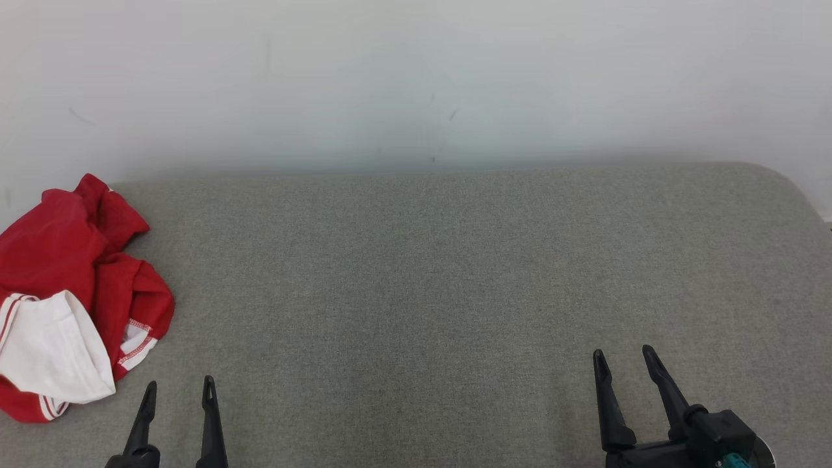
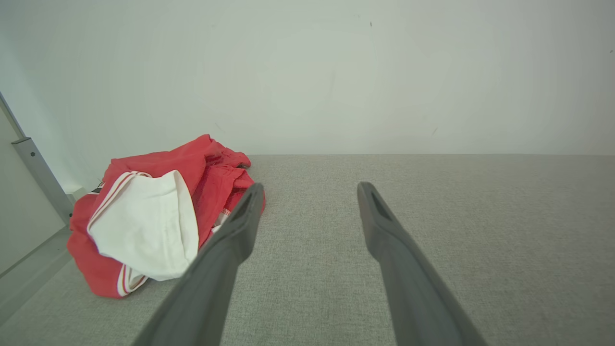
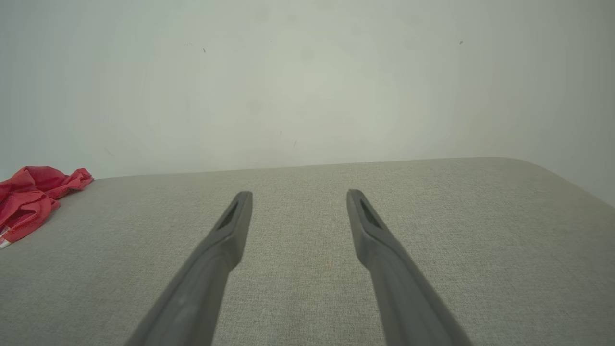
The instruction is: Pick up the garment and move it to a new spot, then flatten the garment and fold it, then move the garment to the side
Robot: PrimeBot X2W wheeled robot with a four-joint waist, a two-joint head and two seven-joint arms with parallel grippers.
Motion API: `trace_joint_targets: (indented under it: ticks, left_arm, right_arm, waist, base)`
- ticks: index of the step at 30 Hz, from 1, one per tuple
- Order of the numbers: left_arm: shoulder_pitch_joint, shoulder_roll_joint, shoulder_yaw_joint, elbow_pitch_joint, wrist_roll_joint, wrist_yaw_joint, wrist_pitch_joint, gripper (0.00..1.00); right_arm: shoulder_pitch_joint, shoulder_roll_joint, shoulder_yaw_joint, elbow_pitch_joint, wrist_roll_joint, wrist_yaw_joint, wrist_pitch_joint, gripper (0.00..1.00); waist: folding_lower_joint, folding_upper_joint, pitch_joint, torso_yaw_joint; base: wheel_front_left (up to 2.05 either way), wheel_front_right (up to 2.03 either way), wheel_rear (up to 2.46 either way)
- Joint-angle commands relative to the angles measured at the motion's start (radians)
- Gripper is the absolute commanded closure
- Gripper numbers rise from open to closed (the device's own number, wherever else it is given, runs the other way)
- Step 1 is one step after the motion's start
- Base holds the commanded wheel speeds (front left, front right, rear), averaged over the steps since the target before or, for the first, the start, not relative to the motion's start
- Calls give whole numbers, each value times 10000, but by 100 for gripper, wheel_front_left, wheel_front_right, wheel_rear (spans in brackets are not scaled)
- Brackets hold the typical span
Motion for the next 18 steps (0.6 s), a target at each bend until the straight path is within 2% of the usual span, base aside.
trace_joint_targets:
  ticks: [1, 18]
  left_arm:
    - [-13, -32, 30, 6, -16, 21, -35, 0]
    - [100, -89, 8, -39, -35, 55, -35, 0]
  right_arm:
    - [-49, -2, -8, 26, 17, -21, -45, 0]
    - [-109, -4, -2, 266, 129, -21, -28, 0]
  waist:
    - [0, 0, -1, 3]
    - [0, 0, 21, 29]
  base:
    - [0, 0, 0]
    - [0, 0, 0]
